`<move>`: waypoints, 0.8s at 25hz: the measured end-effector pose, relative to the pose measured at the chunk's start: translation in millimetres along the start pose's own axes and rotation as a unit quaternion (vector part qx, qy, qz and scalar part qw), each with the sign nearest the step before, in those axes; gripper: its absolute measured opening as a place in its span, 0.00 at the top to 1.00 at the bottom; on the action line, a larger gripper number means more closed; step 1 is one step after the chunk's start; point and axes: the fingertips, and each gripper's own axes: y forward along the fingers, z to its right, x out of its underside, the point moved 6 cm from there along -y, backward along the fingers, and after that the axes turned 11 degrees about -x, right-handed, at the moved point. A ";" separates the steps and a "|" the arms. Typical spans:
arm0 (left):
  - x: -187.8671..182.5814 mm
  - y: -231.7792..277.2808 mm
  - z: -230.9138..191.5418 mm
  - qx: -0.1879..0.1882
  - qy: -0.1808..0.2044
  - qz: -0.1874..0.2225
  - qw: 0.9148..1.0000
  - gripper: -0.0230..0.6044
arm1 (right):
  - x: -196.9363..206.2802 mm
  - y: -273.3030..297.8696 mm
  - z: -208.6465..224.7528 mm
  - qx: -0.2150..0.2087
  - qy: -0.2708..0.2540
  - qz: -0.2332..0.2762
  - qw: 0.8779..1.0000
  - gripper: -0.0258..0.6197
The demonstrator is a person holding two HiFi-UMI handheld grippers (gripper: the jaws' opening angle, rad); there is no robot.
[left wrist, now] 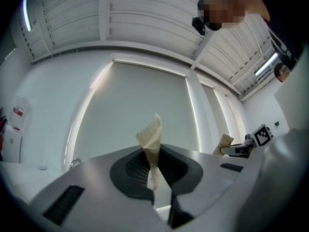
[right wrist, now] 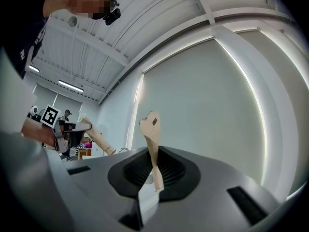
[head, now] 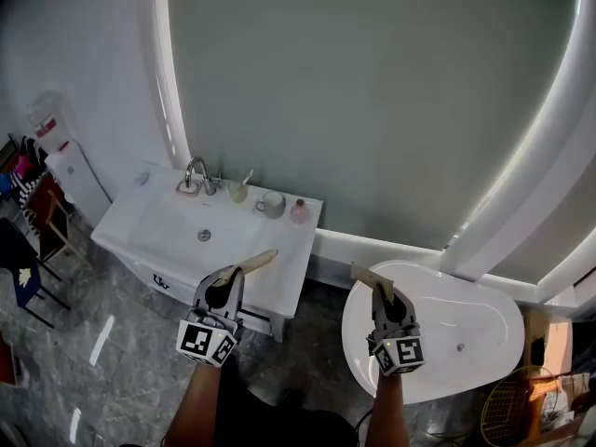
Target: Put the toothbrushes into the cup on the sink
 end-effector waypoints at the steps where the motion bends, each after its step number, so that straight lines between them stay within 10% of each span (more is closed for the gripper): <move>1: 0.2 0.2 -4.6 -0.002 0.003 0.000 1.000 0.89 | 0.9 2.5 -1.0 0.000 -0.001 0.000 1.000 0.89; 20: 16.6 60.2 -158.9 0.003 -0.003 -0.004 1.000 0.89 | 25.1 143.8 -54.7 0.021 0.006 -0.009 1.000 0.89</move>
